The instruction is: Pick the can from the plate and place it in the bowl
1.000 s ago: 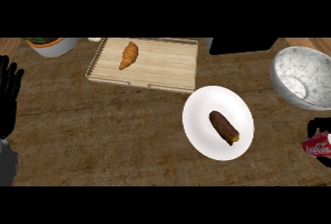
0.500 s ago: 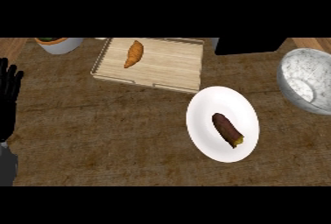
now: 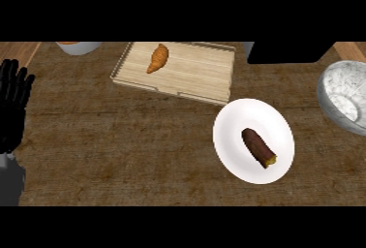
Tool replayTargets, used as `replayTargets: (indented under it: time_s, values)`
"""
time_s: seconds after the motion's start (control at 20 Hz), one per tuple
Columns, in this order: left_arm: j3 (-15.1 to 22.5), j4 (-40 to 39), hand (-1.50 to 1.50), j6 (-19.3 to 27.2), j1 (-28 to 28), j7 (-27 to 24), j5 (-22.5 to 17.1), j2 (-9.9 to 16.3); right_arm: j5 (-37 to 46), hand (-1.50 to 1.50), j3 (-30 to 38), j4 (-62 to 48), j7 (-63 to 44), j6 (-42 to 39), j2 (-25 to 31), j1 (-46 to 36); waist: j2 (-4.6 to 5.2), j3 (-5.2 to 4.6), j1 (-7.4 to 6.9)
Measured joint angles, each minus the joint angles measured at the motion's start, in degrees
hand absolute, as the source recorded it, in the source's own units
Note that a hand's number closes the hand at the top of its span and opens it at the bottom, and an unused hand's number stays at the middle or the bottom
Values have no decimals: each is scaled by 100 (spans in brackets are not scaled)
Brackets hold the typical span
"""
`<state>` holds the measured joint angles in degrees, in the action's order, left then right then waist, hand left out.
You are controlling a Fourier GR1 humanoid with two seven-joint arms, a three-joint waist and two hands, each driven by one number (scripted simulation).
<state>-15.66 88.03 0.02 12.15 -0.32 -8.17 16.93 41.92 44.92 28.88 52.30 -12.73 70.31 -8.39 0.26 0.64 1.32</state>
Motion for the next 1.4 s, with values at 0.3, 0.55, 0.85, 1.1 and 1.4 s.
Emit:
replayTargets:
  time_s: [0.3, 0.55, 0.85, 1.1, 1.4]
  values:
    - [102, -23, 0, 12, 132, 72, 47, -29, -522, 150, 193, -516, 203, -463, 487, -327, -6, -18, -120]
    - [198, -208, 0, -31, 253, -6, 88, -79, -735, 150, -29, -642, 57, -835, 671, -746, 20, -35, -244]
    - [283, -209, 0, -18, 383, 22, 127, -117, -819, 150, -513, -590, -310, -1179, 685, -1370, 31, -47, -382]
    - [325, -338, 0, -42, 496, -4, 153, -126, -721, 150, -1139, -344, -670, -1327, 343, -1925, 39, -55, -428]
    - [297, -347, 0, -22, 510, 6, 168, -105, -589, 150, -1843, -119, -1198, -1496, -257, -2618, 27, -60, -392]
